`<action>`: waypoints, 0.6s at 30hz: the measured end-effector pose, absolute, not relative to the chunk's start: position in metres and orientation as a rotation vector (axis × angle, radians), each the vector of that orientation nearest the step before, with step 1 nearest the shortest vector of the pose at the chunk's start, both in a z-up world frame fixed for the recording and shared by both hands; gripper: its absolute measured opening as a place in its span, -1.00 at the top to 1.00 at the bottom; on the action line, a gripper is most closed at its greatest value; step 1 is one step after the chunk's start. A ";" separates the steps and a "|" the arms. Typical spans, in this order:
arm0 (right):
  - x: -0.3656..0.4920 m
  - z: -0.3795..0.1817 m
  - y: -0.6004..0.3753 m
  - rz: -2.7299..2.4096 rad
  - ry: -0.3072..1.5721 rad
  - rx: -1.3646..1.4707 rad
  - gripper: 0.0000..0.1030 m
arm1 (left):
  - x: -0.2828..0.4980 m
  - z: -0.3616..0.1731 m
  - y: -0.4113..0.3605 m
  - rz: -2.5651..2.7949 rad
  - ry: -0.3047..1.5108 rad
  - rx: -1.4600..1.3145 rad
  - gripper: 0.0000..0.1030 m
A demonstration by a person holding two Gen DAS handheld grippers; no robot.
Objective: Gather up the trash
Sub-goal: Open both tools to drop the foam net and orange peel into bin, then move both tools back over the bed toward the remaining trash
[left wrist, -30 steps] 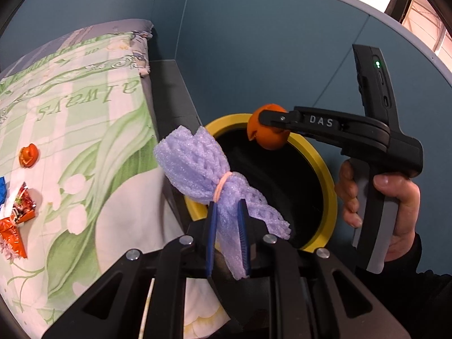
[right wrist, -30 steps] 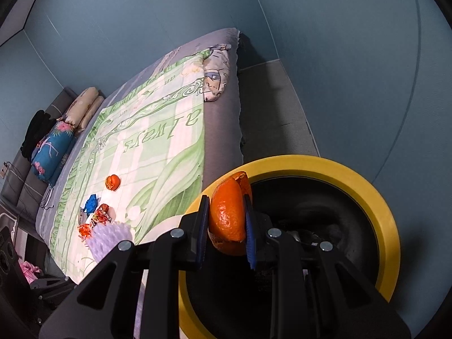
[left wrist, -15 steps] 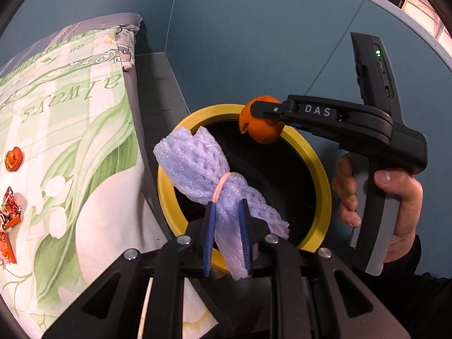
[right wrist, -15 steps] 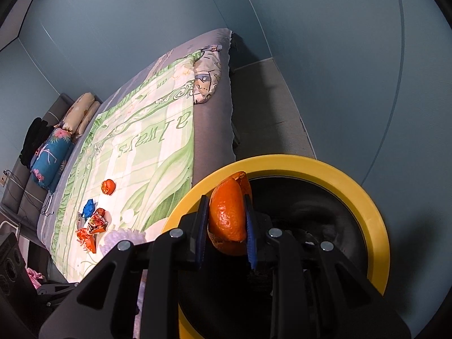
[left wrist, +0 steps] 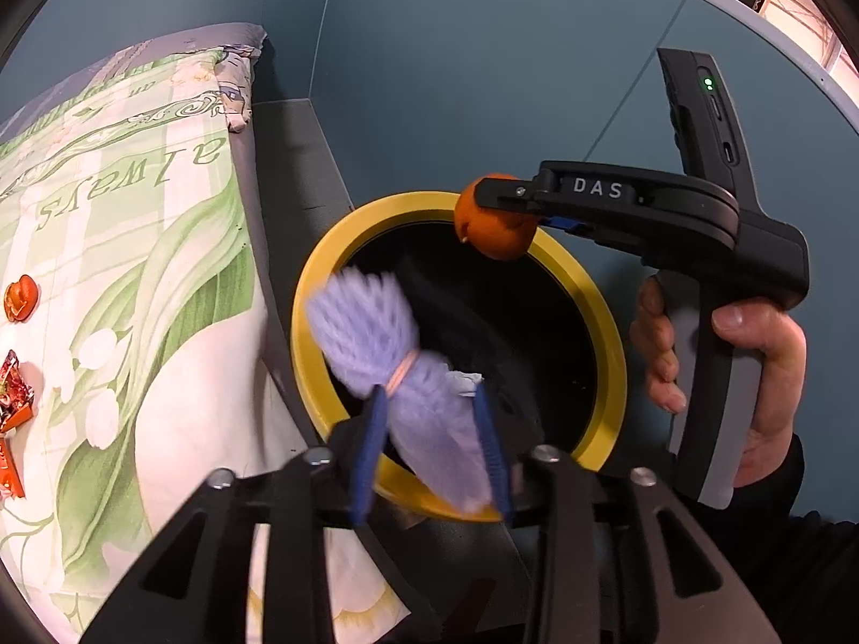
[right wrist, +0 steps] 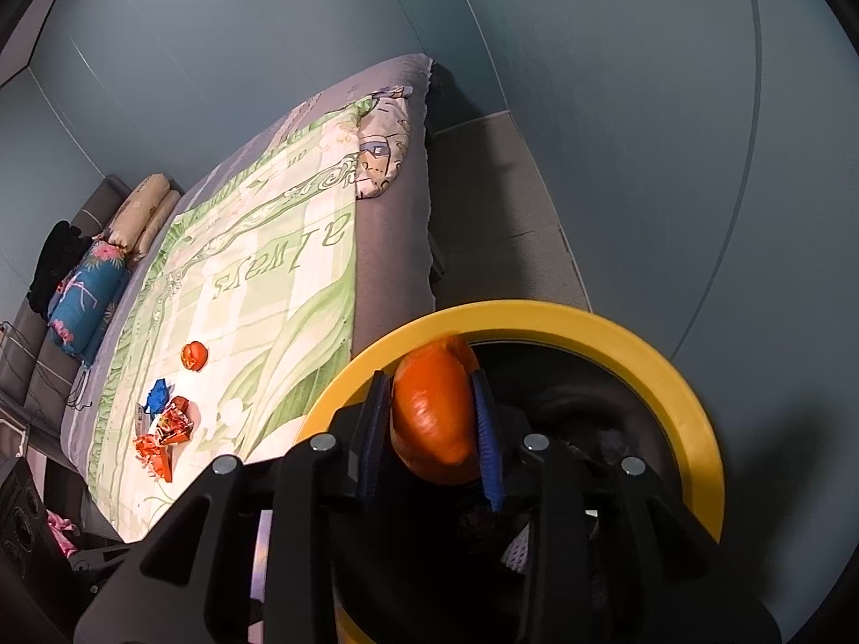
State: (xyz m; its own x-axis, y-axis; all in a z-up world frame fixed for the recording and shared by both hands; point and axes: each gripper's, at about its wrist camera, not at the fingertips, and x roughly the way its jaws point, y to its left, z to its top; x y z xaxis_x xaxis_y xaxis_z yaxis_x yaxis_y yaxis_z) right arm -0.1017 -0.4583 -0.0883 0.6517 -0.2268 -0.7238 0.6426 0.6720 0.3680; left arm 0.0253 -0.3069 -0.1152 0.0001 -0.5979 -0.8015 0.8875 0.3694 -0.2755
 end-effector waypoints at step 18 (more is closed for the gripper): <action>-0.088 -0.074 -0.442 -0.478 0.675 0.623 0.43 | 0.061 -0.102 -0.261 -1.087 1.007 0.265 -0.05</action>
State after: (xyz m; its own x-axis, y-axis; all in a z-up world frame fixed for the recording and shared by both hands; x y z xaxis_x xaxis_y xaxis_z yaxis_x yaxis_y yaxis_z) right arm -0.0879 -0.4419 -0.0736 0.6874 -0.2045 -0.6968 0.5890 0.7183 0.3703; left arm 0.0607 -0.2607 -0.1020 0.0947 -0.6101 -0.7866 0.8306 0.4840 -0.2753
